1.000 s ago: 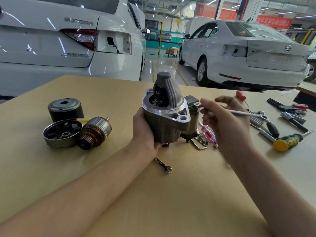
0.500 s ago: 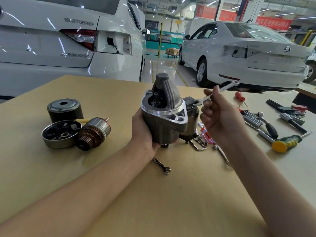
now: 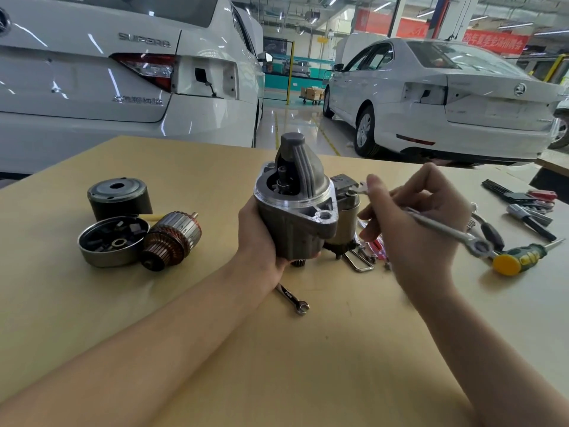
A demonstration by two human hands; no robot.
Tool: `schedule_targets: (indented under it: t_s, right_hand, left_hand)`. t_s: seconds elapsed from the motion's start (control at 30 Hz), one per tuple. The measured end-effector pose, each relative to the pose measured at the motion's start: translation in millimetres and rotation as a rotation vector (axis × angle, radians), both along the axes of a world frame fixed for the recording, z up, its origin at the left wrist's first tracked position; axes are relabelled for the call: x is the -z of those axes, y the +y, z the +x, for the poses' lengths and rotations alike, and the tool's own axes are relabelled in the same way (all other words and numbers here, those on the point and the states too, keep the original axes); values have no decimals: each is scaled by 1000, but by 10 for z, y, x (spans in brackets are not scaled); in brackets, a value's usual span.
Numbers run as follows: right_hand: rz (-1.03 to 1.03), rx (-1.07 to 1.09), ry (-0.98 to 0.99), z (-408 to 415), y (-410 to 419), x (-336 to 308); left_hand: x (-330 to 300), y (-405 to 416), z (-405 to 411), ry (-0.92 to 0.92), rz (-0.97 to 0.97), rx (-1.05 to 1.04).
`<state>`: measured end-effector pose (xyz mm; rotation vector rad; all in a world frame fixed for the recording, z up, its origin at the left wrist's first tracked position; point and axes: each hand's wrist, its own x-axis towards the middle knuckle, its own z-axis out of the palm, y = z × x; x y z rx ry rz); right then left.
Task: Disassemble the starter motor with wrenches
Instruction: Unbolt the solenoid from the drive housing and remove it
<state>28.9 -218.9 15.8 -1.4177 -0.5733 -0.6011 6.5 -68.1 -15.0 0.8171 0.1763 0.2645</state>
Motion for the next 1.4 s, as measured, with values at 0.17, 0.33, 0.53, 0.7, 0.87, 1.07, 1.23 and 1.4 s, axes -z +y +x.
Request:
schedule_targets:
  t_s: [0.17, 0.33, 0.53, 0.7, 0.87, 1.07, 1.23, 1.4]
  right_hand:
    - [-131, 106, -71, -44, 78, 45]
    - [-180, 243, -159, -16, 93, 86]
    - [-316, 343, -349, 25, 58, 134]
    - [-374, 358, -431, 63, 30, 166]
    - [-311, 317, -398, 84, 26, 181]
    - [-331, 318, -416, 47, 26, 160]
    - [-303, 273, -311, 13, 54, 133]
    - [81, -177, 233, 72, -12, 15]
  left_hand:
    - [3, 2, 7, 6, -12, -1]
    - [8, -2, 7, -11, -15, -5]
    - [8, -5, 13, -4, -4, -16]
    - [2, -8, 20, 1, 3, -14]
    - [-1, -8, 17, -4, 6, -14]
    - [-9, -16, 10, 6, 6, -21]
    - [-1, -7, 10, 3, 14, -18]
    - [0, 2, 10, 0, 5, 2]
